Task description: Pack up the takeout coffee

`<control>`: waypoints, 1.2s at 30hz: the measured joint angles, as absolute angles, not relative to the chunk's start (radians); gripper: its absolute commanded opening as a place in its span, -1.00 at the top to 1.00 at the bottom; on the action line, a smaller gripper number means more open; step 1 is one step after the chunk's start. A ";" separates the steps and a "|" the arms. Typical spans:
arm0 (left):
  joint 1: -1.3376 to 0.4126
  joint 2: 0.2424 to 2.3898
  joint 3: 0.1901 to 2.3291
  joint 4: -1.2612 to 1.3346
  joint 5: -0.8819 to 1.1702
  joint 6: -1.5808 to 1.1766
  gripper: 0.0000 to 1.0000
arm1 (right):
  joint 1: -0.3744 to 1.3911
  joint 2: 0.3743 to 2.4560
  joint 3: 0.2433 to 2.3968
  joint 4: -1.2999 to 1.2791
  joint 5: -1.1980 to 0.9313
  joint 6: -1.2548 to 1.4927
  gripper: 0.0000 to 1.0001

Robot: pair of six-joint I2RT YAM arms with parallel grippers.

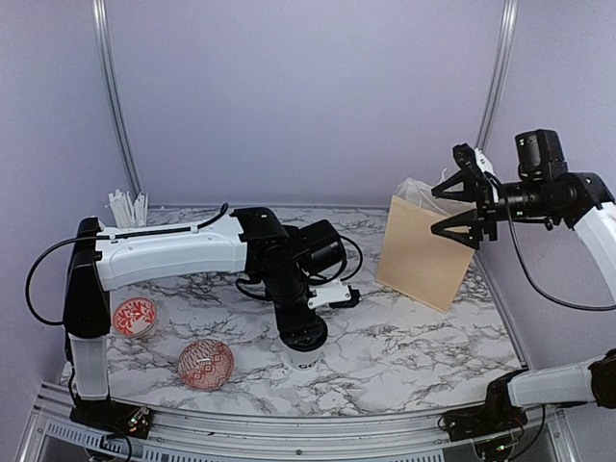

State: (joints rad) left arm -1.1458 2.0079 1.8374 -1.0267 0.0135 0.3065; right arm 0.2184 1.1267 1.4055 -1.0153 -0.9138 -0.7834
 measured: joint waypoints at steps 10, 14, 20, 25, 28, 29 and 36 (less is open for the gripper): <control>-1.147 1.902 1.837 -1.055 0.027 0.261 -0.26 | 0.206 1.157 1.537 -0.864 -0.499 -0.624 -0.63; -1.151 1.841 1.834 -1.056 0.047 0.248 -0.26 | 0.157 1.206 1.537 -0.859 -0.384 -0.605 -0.61; -1.156 1.810 1.801 -1.056 0.071 0.244 -0.26 | 0.064 1.284 1.547 -0.859 -0.305 -0.597 -0.57; -1.157 1.810 1.780 -1.061 0.084 0.243 -0.25 | 0.056 1.342 1.547 -0.859 -0.281 -0.598 -0.55; -1.158 1.810 1.778 -1.060 0.097 0.243 -0.25 | 0.056 1.365 1.547 -0.853 -0.274 -0.603 -0.54; -1.158 1.810 1.777 -1.060 0.102 0.243 -0.25 | 0.056 1.372 1.547 -0.846 -0.267 -0.606 -0.55; -1.159 1.810 1.775 -1.060 0.123 0.243 -0.24 | 0.055 1.417 1.546 -0.801 -0.236 -0.630 -0.45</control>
